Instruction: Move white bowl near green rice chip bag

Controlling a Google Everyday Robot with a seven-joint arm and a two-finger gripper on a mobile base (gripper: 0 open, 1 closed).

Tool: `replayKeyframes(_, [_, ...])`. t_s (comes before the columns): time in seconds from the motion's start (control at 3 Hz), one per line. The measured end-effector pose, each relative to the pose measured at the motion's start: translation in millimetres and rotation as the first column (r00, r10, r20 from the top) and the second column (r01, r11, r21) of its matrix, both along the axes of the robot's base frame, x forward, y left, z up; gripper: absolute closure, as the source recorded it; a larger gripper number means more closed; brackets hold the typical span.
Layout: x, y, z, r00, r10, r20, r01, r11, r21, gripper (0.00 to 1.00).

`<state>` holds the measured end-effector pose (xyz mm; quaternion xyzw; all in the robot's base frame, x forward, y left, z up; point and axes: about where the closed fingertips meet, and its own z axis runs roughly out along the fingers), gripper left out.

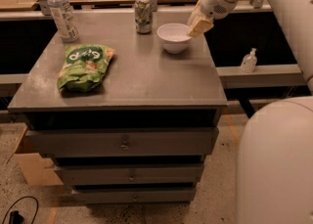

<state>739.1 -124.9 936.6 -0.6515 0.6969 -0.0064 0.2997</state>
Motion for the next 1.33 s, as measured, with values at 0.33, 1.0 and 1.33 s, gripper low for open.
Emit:
replayKeyframes(0.33, [16,13,-12,0.9998,0.018,-0.013,-0.018,1.000,-0.005,0.43])
replayKeyframes(1.0, [31,33,-29,0.9973,0.057,-0.046,-0.057,0.998,0.003,0.46])
replayKeyframes(1.33, [36,40,-42,0.9951,0.069,-0.071,-0.069,0.998,0.006,0.66])
